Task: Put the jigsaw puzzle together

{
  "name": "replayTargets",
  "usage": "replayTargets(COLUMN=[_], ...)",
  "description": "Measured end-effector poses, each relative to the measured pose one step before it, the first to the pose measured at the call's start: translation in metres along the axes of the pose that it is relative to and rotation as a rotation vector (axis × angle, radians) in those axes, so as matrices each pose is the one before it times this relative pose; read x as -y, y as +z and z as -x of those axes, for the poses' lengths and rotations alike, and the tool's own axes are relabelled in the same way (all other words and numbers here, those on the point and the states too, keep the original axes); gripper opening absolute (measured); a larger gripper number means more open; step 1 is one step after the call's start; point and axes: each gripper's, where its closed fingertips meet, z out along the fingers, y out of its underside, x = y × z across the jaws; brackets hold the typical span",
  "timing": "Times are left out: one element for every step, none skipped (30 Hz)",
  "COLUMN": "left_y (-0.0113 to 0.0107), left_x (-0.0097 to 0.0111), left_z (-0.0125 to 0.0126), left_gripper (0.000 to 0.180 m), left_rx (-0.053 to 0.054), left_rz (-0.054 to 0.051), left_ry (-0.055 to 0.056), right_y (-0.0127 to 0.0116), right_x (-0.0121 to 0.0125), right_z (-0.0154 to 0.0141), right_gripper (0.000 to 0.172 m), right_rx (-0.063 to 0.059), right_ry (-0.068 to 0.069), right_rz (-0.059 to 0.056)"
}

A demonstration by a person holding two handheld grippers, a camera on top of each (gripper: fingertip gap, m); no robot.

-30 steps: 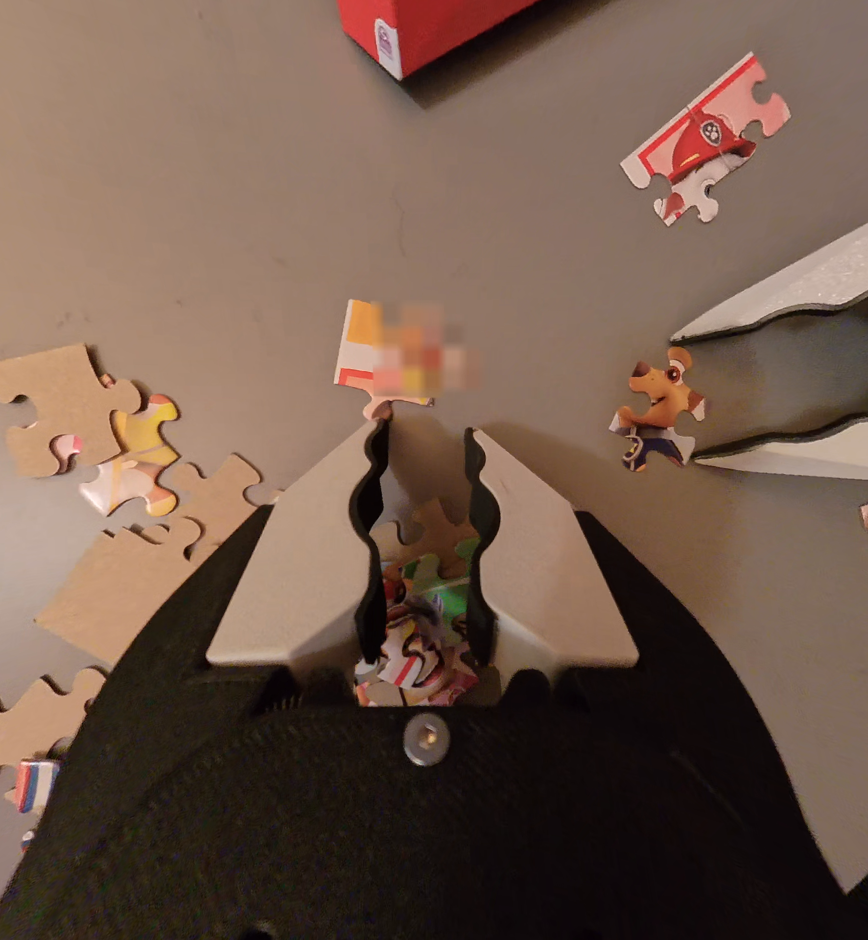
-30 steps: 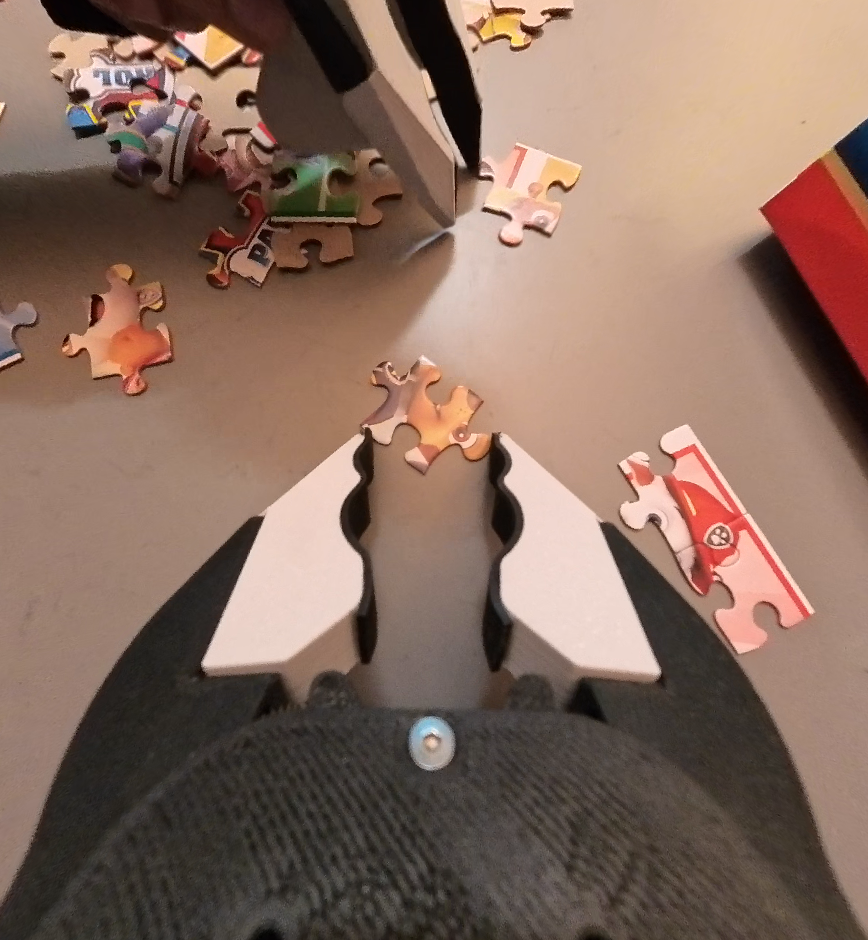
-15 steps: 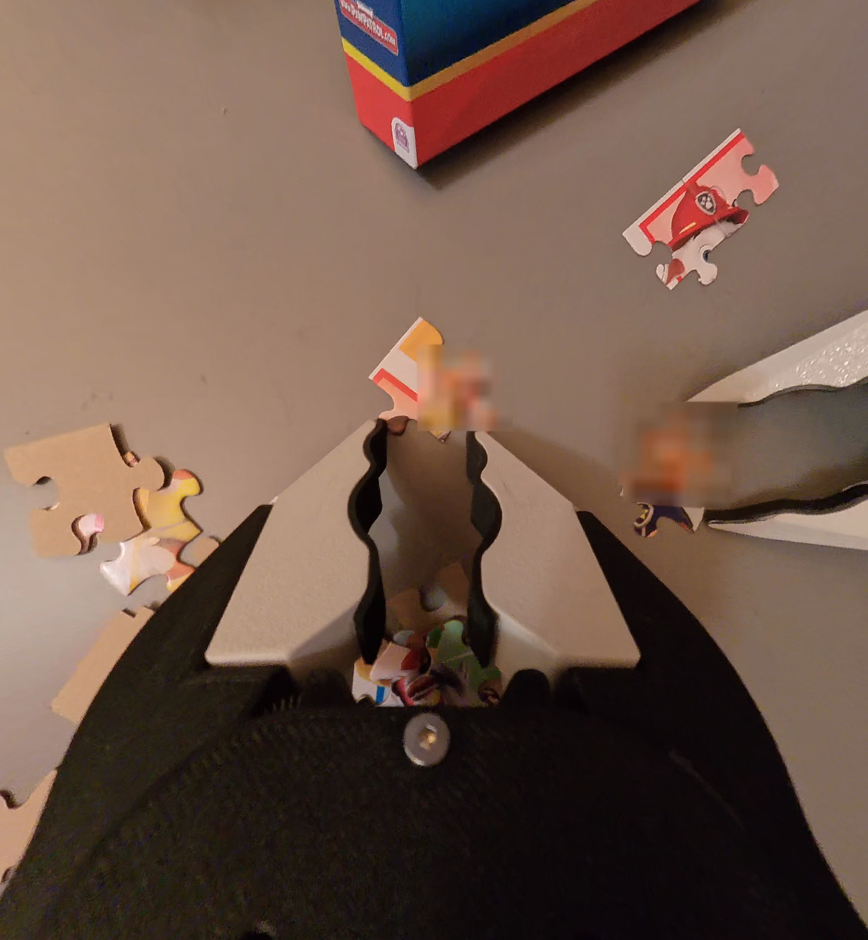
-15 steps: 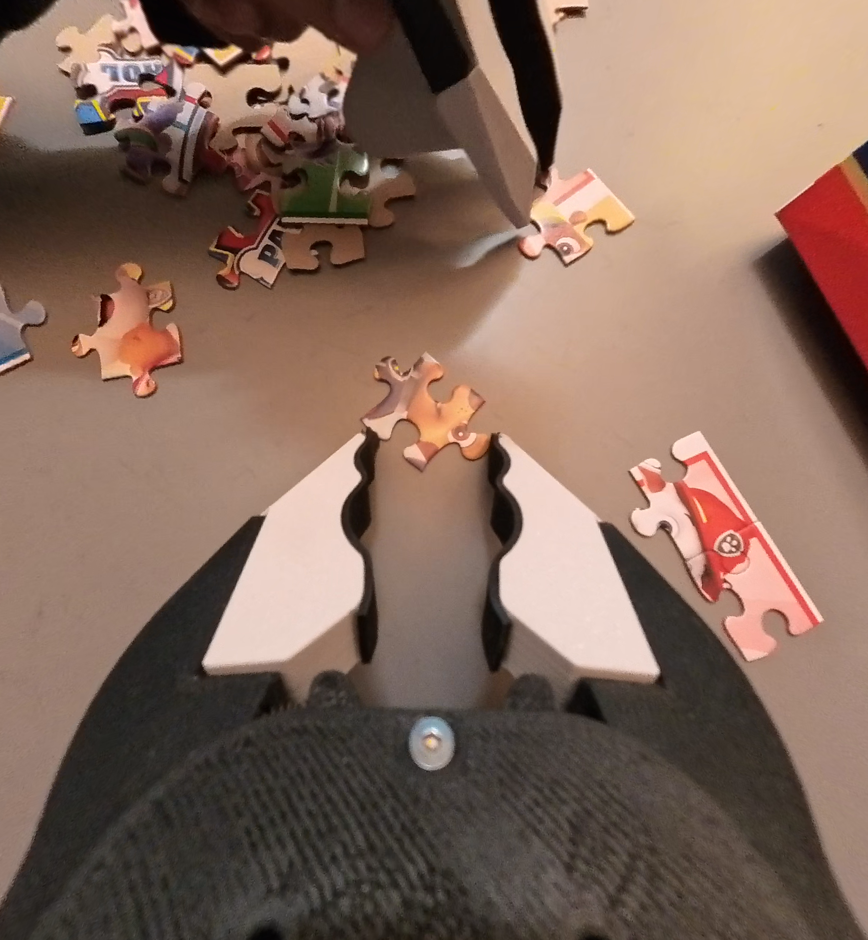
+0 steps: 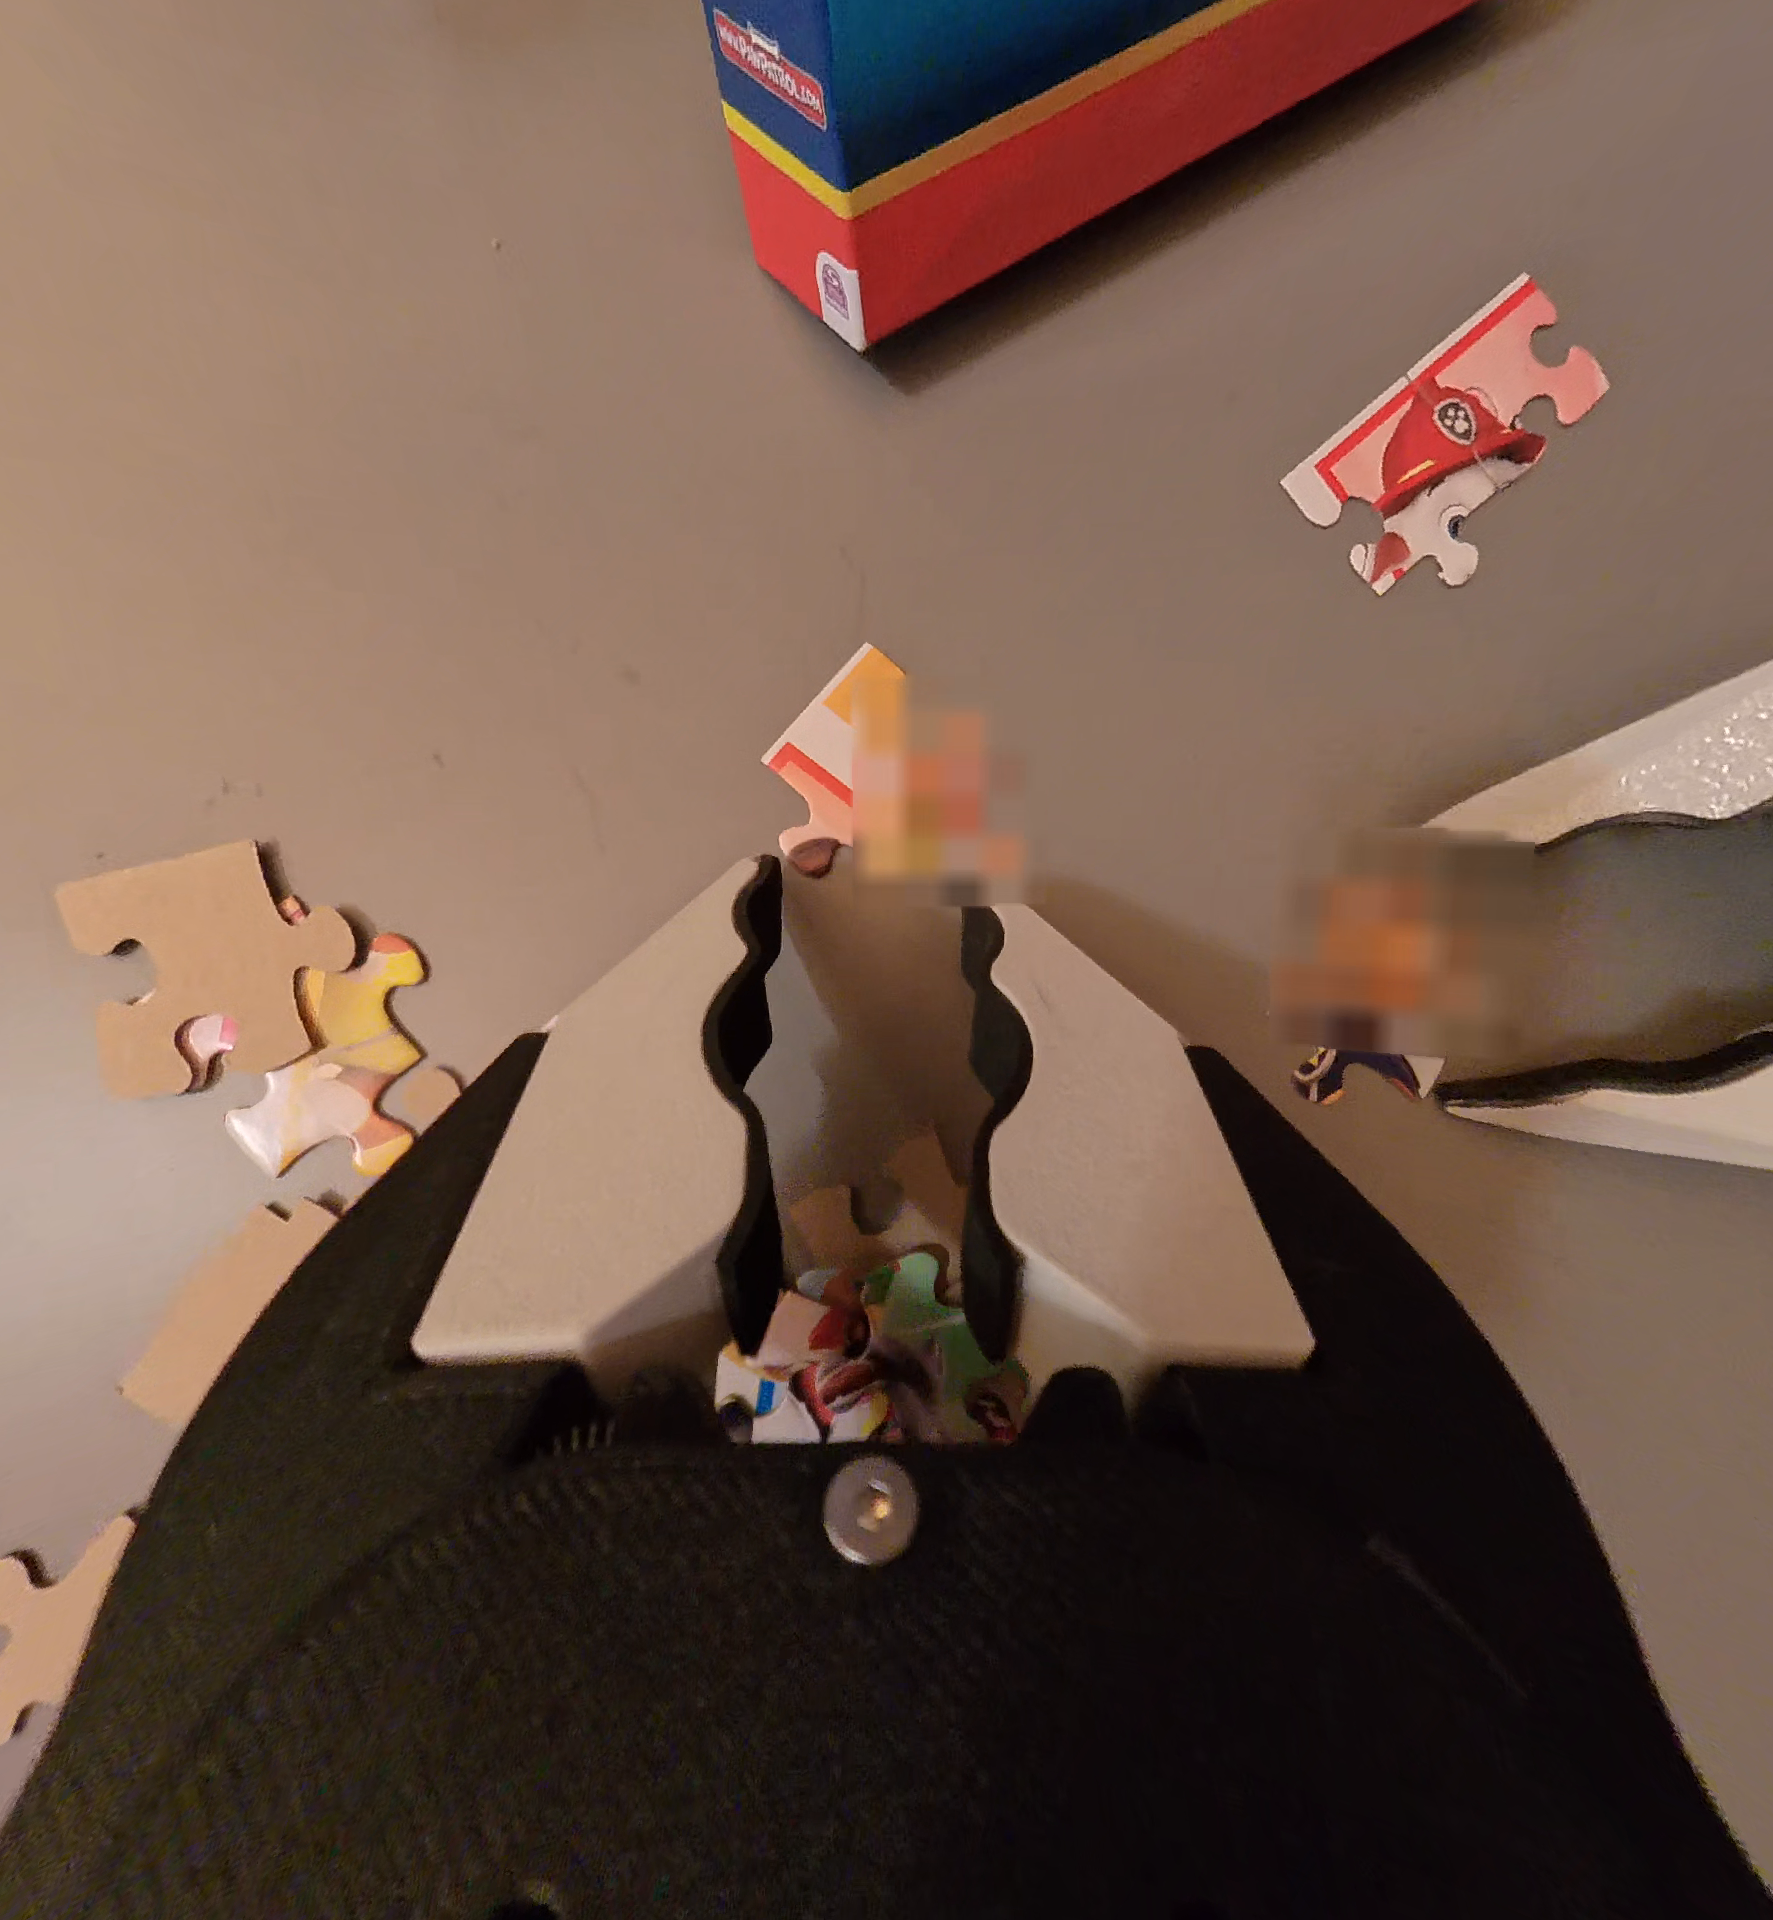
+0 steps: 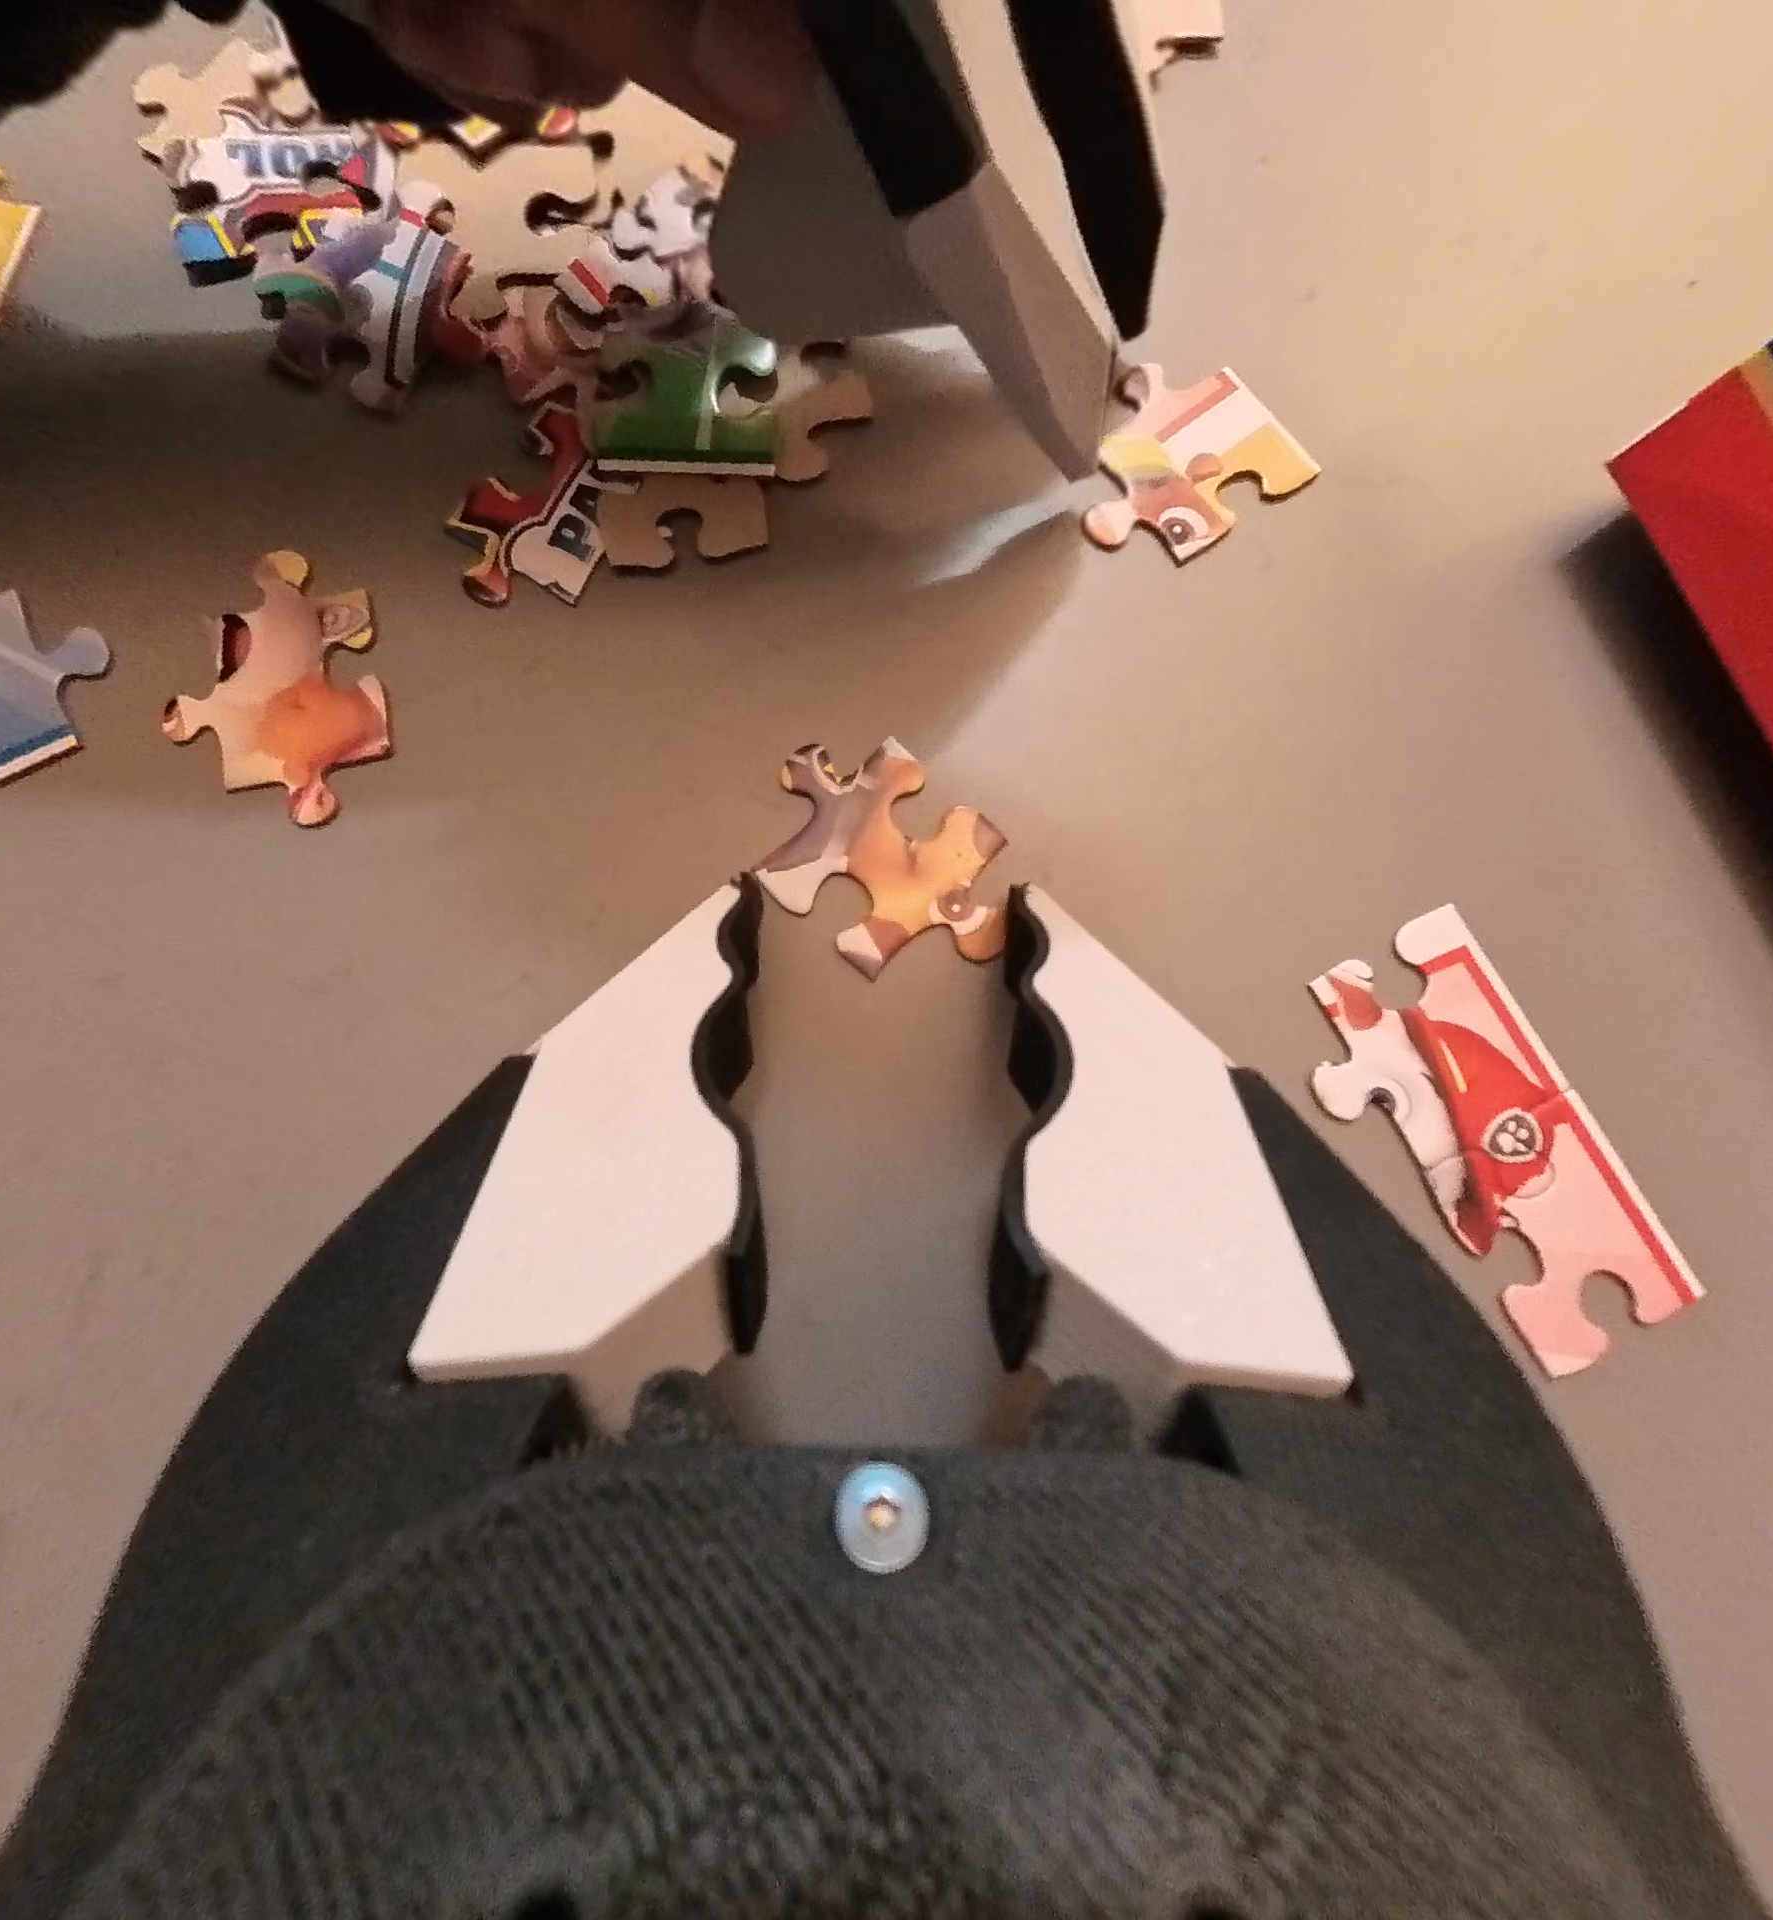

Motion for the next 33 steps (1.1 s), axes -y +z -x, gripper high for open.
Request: replayTargets(left_y=[0.00122,0.00133,0.00115,0.00085,0.00036,0.00012,-0.00010,-0.00016,-0.00015,-0.00012,-0.00003,0.00004,0.00015,0.00012,0.00014,0.00016,0.00021,0.00004,-0.00009,-0.00019,-0.00020,-0.00032,-0.00047,-0.00072,-0.00119,-0.00162,-0.00205,-0.00253,-0.00261,-0.00264,-0.00242,-0.00211,-0.00168], left_x=[0.00014,-0.00004,-0.00025,-0.00044,0.00014,-0.00004,-0.00022,-0.00032,-0.00036,-0.00035,-0.00033,-0.00047,-0.00016,-0.00012,-0.00001,0.00017,0.00037,0.00011,-0.00018,-0.00044,-0.00050,-0.00065,-0.00065,-0.00046,-0.00029,-0.00040,-0.00038,-0.00022,-0.00034,-0.00045,-0.00097,-0.00161,-0.00208], left_z=[0.00012,0.00014,-0.00007,-0.00048,-0.00040,-0.00056,-0.00048,-0.00045,-0.00075,-0.00102,-0.00134,-0.00151,-0.00107,0.00009,0.00020,-0.00002,-0.00004,-0.00006,-0.00029,-0.00080,-0.00095,-0.00088,-0.00083,-0.00104,-0.00138,-0.00141,-0.00200,-0.00265,-0.00343,-0.00457,-0.00544,-0.00599,-0.00596], left_gripper=[0.032,0.032,0.032,0.032,0.032,0.031,0.031,0.031,0.031,0.029,0.026,0.024,0.023,0.023,0.023,0.023,0.023,0.023,0.023,0.023,0.023,0.023,0.023,0.023,0.023,0.023,0.023,0.023,0.023,0.023,0.023,0.023,0.023], left_rx=[0.0032,0.0037,0.0031,0.0004,0.0005,-0.0015,-0.0009,-0.0014,-0.0025,-0.0036,-0.0033,-0.0030,0.0009,0.0068,0.0051,0.0014,-0.0008,-0.0009,-0.0008,-0.0014,-0.0008,0.0001,0.0001,-0.0005,-0.0006,0.0001,-0.0008,-0.0020,-0.0040,-0.0073,-0.0107,-0.0115,-0.0099], left_rz=[0.0055,0.0052,0.0039,0.0028,-0.0022,-0.0005,0.0003,0.0010,0.0018,0.0017,0.0024,0.0027,0.0021,0.0019,0.0019,0.0005,-0.0006,0.0000,0.0009,0.0012,0.0008,0.0002,-0.0002,-0.0016,-0.0025,-0.0026,-0.0026,-0.0041,-0.0055,-0.0061,-0.0046,-0.0024,-0.0006], left_ry=[0.0033,0.0046,0.0043,0.0035,0.0020,-0.0001,0.0003,-0.0003,0.0005,0.0007,0.0014,0.0033,0.0046,0.0054,0.0043,0.0005,-0.0025,-0.0033,-0.0016,0.0007,0.0018,0.0014,0.0004,0.0003,0.0007,0.0008,0.0011,0.0016,0.0012,0.0003,0.0004,0.0010,0.0026], right_y=[0.00008,0.00000,-0.00008,-0.00003,0.00008,0.00005,0.00003,-0.00004,0.00005,-0.00009,0.00009,0.00001,0.00021,0.00010,0.00003,0.00005,0.00008,0.00011,0.00022,0.00018,0.00022,0.00017,0.00021,0.00024,0.00023,0.00026,0.00030,0.00032,0.00026,0.00038,0.00011,-0.00024,-0.00076], right_x=[-0.00009,0.00005,-0.00007,0.00003,-0.00004,0.00004,0.00003,-0.00001,0.00011,0.00000,0.00003,0.00008,0.00013,0.00011,0.00014,0.00000,0.00005,0.00013,0.00013,0.00023,0.00025,0.00019,0.00023,0.00012,0.00026,0.00028,0.00031,0.00029,0.00035,0.00032,0.00014,-0.00019,-0.00051], right_z=[0.00028,0.00033,-0.00006,-0.00005,-0.00006,-0.00002,-0.00009,-0.00022,-0.00017,-0.00021,-0.00022,-0.00023,-0.00021,-0.00006,-0.00013,-0.00004,0.00008,-0.00006,-0.00004,-0.00018,-0.00010,0.00001,-0.00009,-0.00016,-0.00012,-0.00018,-0.00010,-0.00008,-0.00014,-0.00007,-0.00024,-0.00062,-0.00091], right_gripper=[0.046,0.045,0.045,0.045,0.045,0.045,0.045,0.045,0.044,0.044,0.044,0.043,0.043,0.043,0.043,0.043,0.043,0.043,0.043,0.043,0.043,0.043,0.043,0.043,0.043,0.043,0.043,0.043,0.043,0.043,0.043,0.045,0.047], right_rx=[0.0008,0.0016,-0.0003,-0.0005,-0.0006,-0.0006,-0.0002,-0.0006,-0.0007,-0.0007,-0.0007,-0.0009,-0.0008,-0.0004,-0.0002,-0.0002,-0.0003,-0.0005,-0.0006,-0.0009,-0.0006,-0.0003,-0.0006,-0.0008,-0.0007,-0.0007,-0.0007,-0.0009,-0.0005,-0.0005,-0.0010,-0.0027,-0.0025], right_ry=[0.0049,0.0037,0.0005,-0.0001,0.0004,0.0000,0.0003,0.0009,0.0009,0.0008,0.0011,0.0012,0.0008,0.0002,0.0000,0.0001,0.0000,0.0004,0.0010,0.0007,0.0005,0.0002,0.0006,0.0009,0.0004,0.0007,0.0010,0.0007,0.0003,0.0005,-0.0005,-0.0020,-0.0022], right_rz=[-0.0016,-0.0028,-0.0023,-0.0009,-0.0002,0.0002,0.0001,-0.0005,-0.0009,-0.0012,-0.0013,-0.0011,-0.0008,-0.0001,0.0005,0.0007,0.0005,-0.0002,-0.0007,-0.0006,-0.0004,-0.0002,-0.0002,-0.0004,-0.0004,-0.0003,-0.0001,0.0004,0.0009,0.0010,0.0016,0.0034,0.0046])
